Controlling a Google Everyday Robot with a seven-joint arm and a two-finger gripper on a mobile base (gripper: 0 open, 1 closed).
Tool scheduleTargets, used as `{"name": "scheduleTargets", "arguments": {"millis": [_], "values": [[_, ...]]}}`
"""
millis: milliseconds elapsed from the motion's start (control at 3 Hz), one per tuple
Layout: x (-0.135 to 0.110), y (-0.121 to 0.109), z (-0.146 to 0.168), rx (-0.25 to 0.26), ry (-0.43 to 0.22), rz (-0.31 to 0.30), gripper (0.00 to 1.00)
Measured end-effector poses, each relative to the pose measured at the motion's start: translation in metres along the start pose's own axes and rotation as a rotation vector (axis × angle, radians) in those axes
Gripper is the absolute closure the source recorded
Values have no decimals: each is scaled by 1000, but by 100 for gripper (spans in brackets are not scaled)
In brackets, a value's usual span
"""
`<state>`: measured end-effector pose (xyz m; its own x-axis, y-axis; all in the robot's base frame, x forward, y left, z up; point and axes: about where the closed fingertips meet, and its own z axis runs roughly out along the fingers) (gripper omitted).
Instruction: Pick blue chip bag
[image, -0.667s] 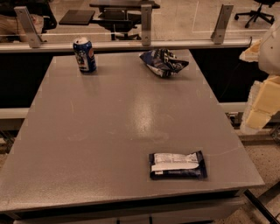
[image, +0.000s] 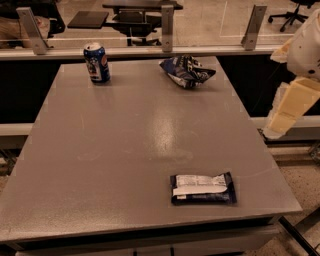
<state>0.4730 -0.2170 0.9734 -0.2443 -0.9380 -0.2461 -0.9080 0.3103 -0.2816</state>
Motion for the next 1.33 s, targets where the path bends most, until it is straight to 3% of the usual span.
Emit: {"name": "scheduleTargets", "arguments": {"millis": [667, 1333], "values": [[-18, -82, 57, 38, -95, 76, 0], [-30, -158, 112, 25, -131, 198, 0]]}}
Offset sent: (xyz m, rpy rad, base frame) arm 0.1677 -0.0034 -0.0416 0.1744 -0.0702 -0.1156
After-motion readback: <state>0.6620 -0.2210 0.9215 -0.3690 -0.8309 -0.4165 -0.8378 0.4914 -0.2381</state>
